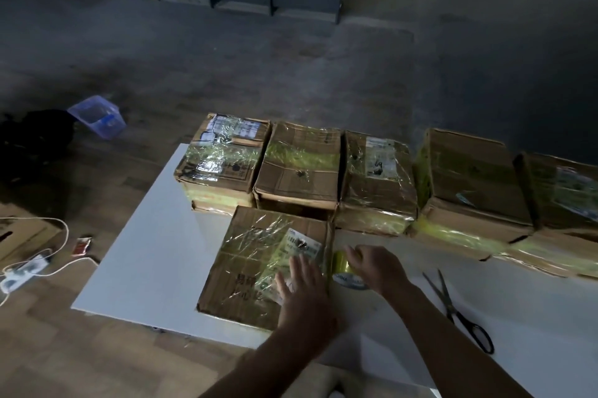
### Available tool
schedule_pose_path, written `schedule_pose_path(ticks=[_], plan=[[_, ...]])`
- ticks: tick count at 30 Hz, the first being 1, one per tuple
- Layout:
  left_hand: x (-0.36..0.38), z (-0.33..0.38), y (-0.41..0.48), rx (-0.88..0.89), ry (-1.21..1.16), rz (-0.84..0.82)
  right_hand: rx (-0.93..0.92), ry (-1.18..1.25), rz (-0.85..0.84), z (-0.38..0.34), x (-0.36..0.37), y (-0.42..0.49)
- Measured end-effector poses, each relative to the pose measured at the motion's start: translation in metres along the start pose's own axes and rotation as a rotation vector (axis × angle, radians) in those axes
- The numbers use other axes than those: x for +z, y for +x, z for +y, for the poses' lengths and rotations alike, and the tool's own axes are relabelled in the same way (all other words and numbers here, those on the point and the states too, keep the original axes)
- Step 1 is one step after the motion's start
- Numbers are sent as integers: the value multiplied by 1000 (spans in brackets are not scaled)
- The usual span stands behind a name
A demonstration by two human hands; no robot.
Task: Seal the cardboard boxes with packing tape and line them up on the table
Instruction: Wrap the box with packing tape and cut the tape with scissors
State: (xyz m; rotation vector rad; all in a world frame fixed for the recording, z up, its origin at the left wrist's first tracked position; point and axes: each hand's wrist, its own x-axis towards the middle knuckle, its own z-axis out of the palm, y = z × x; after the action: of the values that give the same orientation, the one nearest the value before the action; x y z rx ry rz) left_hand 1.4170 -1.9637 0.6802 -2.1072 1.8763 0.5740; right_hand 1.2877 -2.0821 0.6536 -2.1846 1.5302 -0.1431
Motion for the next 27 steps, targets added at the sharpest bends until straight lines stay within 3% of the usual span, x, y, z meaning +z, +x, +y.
schedule_pose_path(ticks=[2,5,7,9,11,13,17,19,21,27], plan=[[6,11,4,-74,-23,35,4,2,-8,1,1,-1],[2,20,11,-171,-171,235,30,-15,-29,1,0,-1],[5,21,13,-170,-123,201,40,-25,-51,-1,-1,-1],[9,19,19,-161,-223,213,39,-45,-65,-2,-3,-1],[19,14,18,-137,-227,78,25,-75,-87,-2,-2,-3],[25,11,17,-129,-210,120,12,-96,-116,-1,-2,-6],[8,5,13,-79,-92,50,72,-10,-141,-3,-4,-9],[3,1,12,-32,-64,125,121,34,-208,-4,-7,-9],[1,2,7,-4,-28,85,128,102,-249,-1,-8,-10],[-1,4,11,48,113,12,89,232,-191,17,-8,-19]])
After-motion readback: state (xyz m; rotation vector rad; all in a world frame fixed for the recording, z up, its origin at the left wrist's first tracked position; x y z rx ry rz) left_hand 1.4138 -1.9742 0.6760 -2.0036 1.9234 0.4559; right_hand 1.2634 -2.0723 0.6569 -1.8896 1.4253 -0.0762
